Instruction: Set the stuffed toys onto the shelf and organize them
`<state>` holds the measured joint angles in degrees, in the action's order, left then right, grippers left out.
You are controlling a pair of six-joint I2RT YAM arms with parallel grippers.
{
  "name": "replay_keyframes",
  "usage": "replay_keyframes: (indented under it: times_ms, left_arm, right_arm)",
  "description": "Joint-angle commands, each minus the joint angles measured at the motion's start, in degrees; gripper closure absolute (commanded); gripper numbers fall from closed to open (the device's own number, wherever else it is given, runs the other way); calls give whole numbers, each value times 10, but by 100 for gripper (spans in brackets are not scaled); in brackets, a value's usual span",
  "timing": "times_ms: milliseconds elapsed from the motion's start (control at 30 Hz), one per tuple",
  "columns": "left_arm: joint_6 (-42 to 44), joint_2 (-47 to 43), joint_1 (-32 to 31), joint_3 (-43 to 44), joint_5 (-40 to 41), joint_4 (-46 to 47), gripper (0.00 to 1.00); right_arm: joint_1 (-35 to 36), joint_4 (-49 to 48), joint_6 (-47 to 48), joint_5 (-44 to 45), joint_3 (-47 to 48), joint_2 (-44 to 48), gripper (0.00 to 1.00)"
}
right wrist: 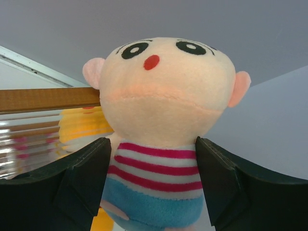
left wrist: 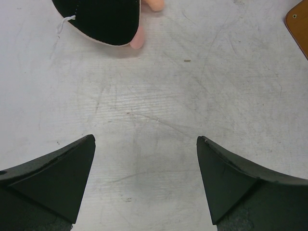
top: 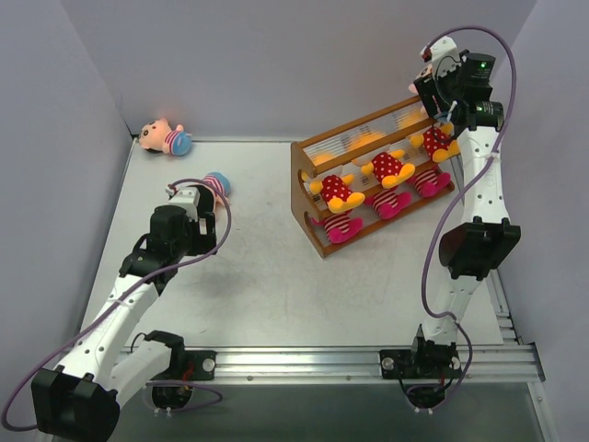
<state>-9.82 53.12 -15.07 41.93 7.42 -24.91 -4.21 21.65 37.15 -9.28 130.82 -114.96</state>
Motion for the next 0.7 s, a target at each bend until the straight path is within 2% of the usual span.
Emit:
replay_keyframes:
  times_ms: [0, 667]
  left_arm:
    - [9, 2, -2, 10, -7, 26, 5]
    - [9, -1, -2, 11, -7, 25, 5]
  right_arm:
    - [-6, -34, -8, -2, -7, 11, 29]
    - [-7, -73, -37, -21, -9, 43, 10]
